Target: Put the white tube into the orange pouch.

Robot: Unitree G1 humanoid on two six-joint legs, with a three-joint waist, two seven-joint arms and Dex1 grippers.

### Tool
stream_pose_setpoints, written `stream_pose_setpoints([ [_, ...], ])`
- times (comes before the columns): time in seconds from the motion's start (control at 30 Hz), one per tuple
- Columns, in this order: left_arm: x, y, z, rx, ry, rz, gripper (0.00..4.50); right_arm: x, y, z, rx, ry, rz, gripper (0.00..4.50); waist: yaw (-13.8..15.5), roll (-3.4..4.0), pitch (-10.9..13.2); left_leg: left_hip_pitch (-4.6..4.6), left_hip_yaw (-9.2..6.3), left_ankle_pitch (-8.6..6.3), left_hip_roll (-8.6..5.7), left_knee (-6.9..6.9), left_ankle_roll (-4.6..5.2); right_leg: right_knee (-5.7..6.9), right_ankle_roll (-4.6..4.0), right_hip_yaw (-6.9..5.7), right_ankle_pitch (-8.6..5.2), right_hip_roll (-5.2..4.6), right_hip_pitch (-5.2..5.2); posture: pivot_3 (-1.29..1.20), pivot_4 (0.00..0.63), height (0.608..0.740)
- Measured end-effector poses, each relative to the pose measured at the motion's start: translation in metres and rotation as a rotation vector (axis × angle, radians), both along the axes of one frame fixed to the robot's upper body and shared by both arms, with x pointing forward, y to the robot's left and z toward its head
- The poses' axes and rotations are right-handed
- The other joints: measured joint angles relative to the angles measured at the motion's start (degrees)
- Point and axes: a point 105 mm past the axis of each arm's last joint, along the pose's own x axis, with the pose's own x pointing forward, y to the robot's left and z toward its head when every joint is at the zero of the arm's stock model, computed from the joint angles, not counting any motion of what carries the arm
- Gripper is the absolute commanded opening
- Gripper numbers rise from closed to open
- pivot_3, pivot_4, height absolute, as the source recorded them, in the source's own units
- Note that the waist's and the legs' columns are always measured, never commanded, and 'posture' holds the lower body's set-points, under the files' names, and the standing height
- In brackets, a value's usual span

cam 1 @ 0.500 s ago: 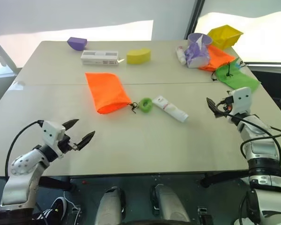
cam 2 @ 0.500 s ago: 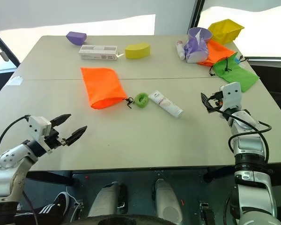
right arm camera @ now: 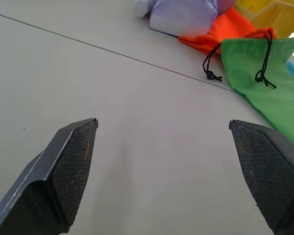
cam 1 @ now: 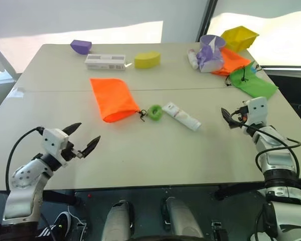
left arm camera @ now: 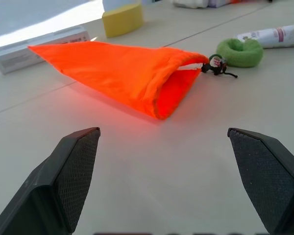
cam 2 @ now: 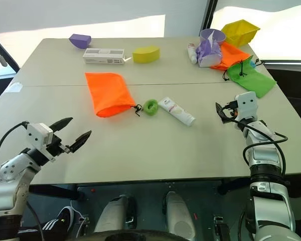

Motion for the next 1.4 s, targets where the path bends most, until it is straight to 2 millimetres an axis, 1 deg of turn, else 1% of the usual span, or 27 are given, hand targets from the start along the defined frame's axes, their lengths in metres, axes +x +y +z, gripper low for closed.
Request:
stream_pose_setpoints([
  [0.17,0.004,-0.012,0.005,0.004,-0.025,-0.053,4.50,-0.003,0.002,0.001,-0.009,-0.005,0.012,4.46,0.1,0.00,0.0,-0.01,0.01,0.00,0.00,0.00,0.00,-0.01,0.01,0.00,0.00,0.00,0.00,0.00,0.150,0.740],
  [0.23,0.009,-0.014,0.007,0.019,-0.039,-0.060,4.50,-0.004,0.006,0.003,-0.014,-0.007,0.033,4.46,0.1,0.00,0.0,0.00,0.00,0.00,0.00,0.00,0.00,0.00,0.01,0.00,0.00,0.02,0.00,0.00,0.150,0.740],
  [0.27,0.014,-0.016,0.009,0.046,-0.057,-0.055,4.50,-0.008,0.012,0.005,-0.016,-0.013,0.073,4.46,0.2,0.00,0.0,-0.01,-0.01,0.00,-0.02,0.00,0.00,0.00,0.01,-0.01,0.00,0.02,0.00,0.00,0.150,0.740],
  [0.3,0.019,-0.017,0.010,0.069,-0.070,-0.046,4.50,-0.014,0.025,0.007,-0.012,-0.018,0.160,4.46,0.4,0.01,0.0,0.00,-0.03,0.00,-0.01,0.00,0.00,0.01,0.02,-0.01,0.01,0.05,0.01,0.00,0.150,0.740],
  [0.37,0.028,-0.023,0.013,0.115,-0.097,-0.031,4.50,-0.032,0.070,0.011,-0.004,-0.016,0.408,4.46,0.3,0.02,0.0,0.01,-0.07,0.00,0.02,0.00,0.00,0.01,0.10,-0.03,0.05,0.09,0.04,0.00,0.150,0.740],
  [0.4,0.033,-0.031,0.014,0.142,-0.115,-0.035,4.50,-0.044,0.096,0.011,-0.005,-0.005,0.543,4.46,0.2,0.03,0.0,0.02,-0.06,0.00,0.03,-0.01,0.00,0.01,0.18,-0.02,0.09,0.10,0.04,0.00,0.150,0.740],
  [0.47,0.039,-0.044,0.015,0.184,-0.141,-0.042,4.50,-0.057,0.120,0.011,-0.017,0.005,0.666,4.46,0.2,0.03,0.0,0.02,-0.04,0.00,0.02,-0.01,0.00,0.01,0.19,-0.02,0.09,0.06,0.04,0.00,0.150,0.740],
  [0.53,0.048,-0.054,0.012,0.233,-0.156,-0.029,4.50,-0.063,0.136,0.015,-0.017,0.002,0.736,4.46,0.3,0.03,0.0,0.02,-0.01,0.00,-0.01,0.03,0.00,0.01,0.15,-0.01,0.08,0.03,0.05,0.00,0.150,0.740],
  [0.63,0.062,-0.056,0.009,0.324,-0.172,0.022,4.50,-0.069,0.156,0.021,-0.027,-0.015,0.797,4.46,0.3,0.03,0.0,0.02,-0.03,0.00,-0.03,0.06,0.00,0.01,0.11,-0.01,0.13,0.04,0.05,0.00,0.150,0.740],
  [0.7,0.066,-0.058,0.007,0.373,-0.179,0.025,4.50,-0.073,0.164,0.021,-0.035,-0.010,0.825,4.46,0.3,0.03,0.0,0.02,-0.03,0.00,-0.02,0.06,0.00,0.01,0.10,-0.02,0.12,0.05,0.04,0.00,0.150,0.740],
  [0.8,0.074,-0.058,0.005,0.439,-0.191,0.045,4.50,-0.073,0.170,0.022,-0.021,-0.009,0.826,4.46,0.4,0.03,0.0,-0.01,-0.02,0.00,-0.01,0.04,0.00,-0.01,0.11,-0.03,0.12,0.05,0.00,0.00,0.150,0.740],
  [0.87,0.079,-0.056,0.006,0.454,-0.198,0.063,4.50,-0.074,0.174,0.022,-0.009,-0.011,0.829,4.46,0.4,0.03,0.0,-0.02,-0.02,0.00,-0.02,0.04,0.00,-0.01,0.11,-0.04,0.12,0.06,0.00,0.00,0.150,0.740],
  [0.93,0.083,-0.057,0.006,0.449,-0.202,0.079,4.50,-0.074,0.174,0.021,-0.006,-0.008,0.828,4.46,0.4,0.03,0.0,-0.03,-0.01,0.00,-0.02,0.05,0.00,-0.02,0.12,-0.03,0.12,0.05,0.00,0.00,0.150,0.740],
  [1.1,0.089,-0.051,-0.002,0.480,-0.174,0.122,4.50,-0.074,0.173,0.020,-0.012,-0.005,0.822,4.46,0.4,0.03,0.0,-0.02,0.00,0.00,-0.05,0.05,0.00,-0.01,0.12,-0.04,0.12,0.05,0.00,0.00,0.150,0.740],
  [1.17,0.092,-0.050,0.000,0.484,-0.176,0.139,4.50,-0.074,0.173,0.019,-0.021,-0.006,0.814,4.46,0.4,0.03,0.0,-0.02,-0.01,0.00,-0.06,0.05,0.00,-0.01,0.12,-0.05,0.12,0.06,0.01,0.00,0.150,0.740],
  [1.2,0.092,-0.049,0.000,0.483,-0.172,0.147,3.98,-0.074,0.173,0.018,-0.021,-0.006,0.811,4.50,0.4,0.03,0.0,-0.02,-0.02,0.00,-0.06,0.05,0.00,-0.01,0.12,-0.05,0.12,0.06,0.01,0.00,0.150,0.740],
  [1.23,0.093,-0.049,-0.001,0.480,-0.166,0.151,3.67,-0.074,0.173,0.018,-0.022,-0.007,0.809,4.50,0.4,0.03,0.0,-0.02,-0.01,0.00,-0.06,0.05,0.00,-0.01,0.13,-0.05,0.13,0.06,0.01,0.00,0.150,0.740],
  [1.3,0.093,-0.051,-0.003,0.469,-0.157,0.146,2.80,-0.073,0.174,0.018,-0.019,-0.009,0.803,4.50,0.3,0.02,0.0,-0.02,0.00,0.00,-0.06,0.05,0.00,-0.01,0.13,-0.05,0.13,0.06,0.00,0.00,0.150,0.740],
  [1.4,0.091,-0.050,-0.008,0.472,-0.130,0.141,1.27,-0.072,0.175,0.018,-0.028,-0.021,0.791,4.50,0.3,0.03,0.0,-0.02,0.00,0.00,-0.06,0.05,0.00,-0.01,0.13,-0.05,0.13,0.06,0.01,0.00,0.150,0.740],
])
